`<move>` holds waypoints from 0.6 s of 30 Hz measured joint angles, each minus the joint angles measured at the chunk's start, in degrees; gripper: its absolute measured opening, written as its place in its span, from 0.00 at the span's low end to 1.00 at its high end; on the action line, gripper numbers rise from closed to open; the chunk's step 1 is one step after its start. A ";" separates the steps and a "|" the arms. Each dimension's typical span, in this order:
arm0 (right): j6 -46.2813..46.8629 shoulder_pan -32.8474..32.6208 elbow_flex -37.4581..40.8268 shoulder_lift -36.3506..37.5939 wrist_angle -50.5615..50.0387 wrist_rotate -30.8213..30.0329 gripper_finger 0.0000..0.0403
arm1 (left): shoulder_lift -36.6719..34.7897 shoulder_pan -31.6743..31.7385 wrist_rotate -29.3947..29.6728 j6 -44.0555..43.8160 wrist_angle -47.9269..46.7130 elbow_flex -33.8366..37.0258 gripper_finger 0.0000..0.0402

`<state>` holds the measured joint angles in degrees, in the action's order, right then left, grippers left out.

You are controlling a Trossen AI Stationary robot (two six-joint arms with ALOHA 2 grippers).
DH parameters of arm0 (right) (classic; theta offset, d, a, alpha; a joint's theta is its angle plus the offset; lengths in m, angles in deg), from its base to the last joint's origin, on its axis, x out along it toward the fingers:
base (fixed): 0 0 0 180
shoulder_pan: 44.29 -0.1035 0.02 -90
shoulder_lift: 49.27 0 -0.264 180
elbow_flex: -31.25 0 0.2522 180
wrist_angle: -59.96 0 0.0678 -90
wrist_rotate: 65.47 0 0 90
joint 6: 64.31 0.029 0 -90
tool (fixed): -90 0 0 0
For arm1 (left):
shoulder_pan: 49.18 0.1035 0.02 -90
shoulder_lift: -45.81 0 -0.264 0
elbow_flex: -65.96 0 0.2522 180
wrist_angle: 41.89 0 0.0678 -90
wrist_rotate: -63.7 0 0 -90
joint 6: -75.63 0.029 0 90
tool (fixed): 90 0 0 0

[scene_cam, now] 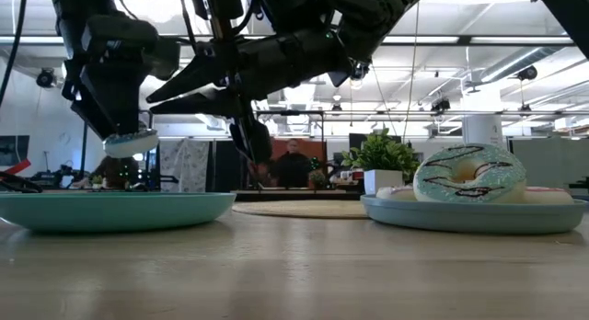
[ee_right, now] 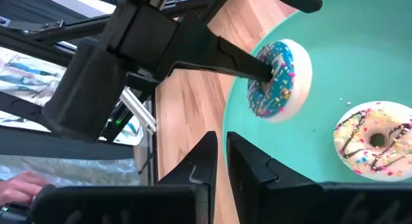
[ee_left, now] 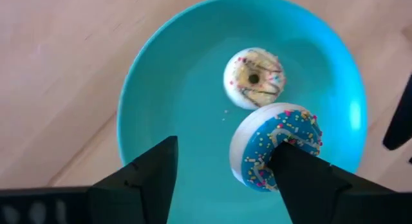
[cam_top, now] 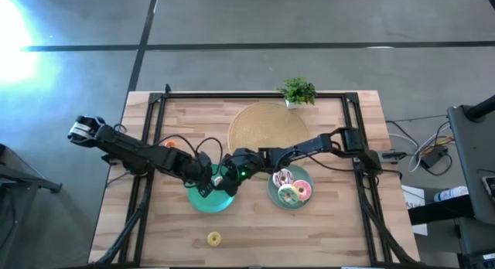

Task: Pick & Place donuts
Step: Put the small blue donut on the blue plate

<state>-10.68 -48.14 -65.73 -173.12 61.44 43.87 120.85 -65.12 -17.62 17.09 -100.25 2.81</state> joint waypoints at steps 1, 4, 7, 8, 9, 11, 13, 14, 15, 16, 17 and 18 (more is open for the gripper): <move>0.05 0.00 0.00 0.00 0.02 0.00 0.07 | 0.00 0.00 0.01 -0.10 0.66 -0.01 0.55; 0.17 -0.02 0.00 0.00 0.06 0.02 0.07 | 0.00 -0.33 -0.10 -0.07 3.68 0.02 0.55; -0.01 -0.04 -0.01 0.00 0.22 0.03 0.07 | 0.13 -0.70 -0.21 0.30 5.78 0.02 0.55; 0.00 -0.04 0.00 0.00 0.18 -0.06 0.07 | 0.13 -0.76 -0.21 0.30 5.55 0.02 0.55; 0.06 -0.02 0.00 0.00 0.16 -0.27 0.07 | 0.15 -0.81 -0.21 0.30 5.51 0.02 0.55; 0.20 -0.02 -0.01 0.00 -0.25 -1.67 0.07 | 0.15 -1.00 -0.14 0.26 5.12 0.02 0.55; 0.26 -0.04 -0.03 0.02 -2.36 -4.15 0.07 | 0.11 -1.25 -0.27 0.26 5.20 0.02 0.55; 0.26 -0.03 -0.02 0.00 -3.34 -4.72 0.07 | 0.08 -1.40 -0.27 0.26 5.32 0.02 0.55; 0.37 0.01 -0.02 0.00 -4.15 -4.76 0.07 | 0.02 -1.44 -0.27 0.26 5.47 0.02 0.55; 0.48 0.02 -0.02 0.00 -4.93 -4.77 0.07 | -0.04 -1.48 -0.23 0.26 5.79 0.02 0.55; 0.48 0.05 -0.02 0.00 -5.27 -4.83 0.07 | -0.08 -1.53 -0.41 0.26 5.82 0.02 0.55; 0.47 0.07 -0.02 0.00 -5.36 -4.83 0.07 | -0.09 -1.58 -0.61 0.27 5.70 0.02 0.55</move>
<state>-10.21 -48.08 -65.75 -173.12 56.07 39.04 120.77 -66.71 -18.23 17.36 -94.55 2.83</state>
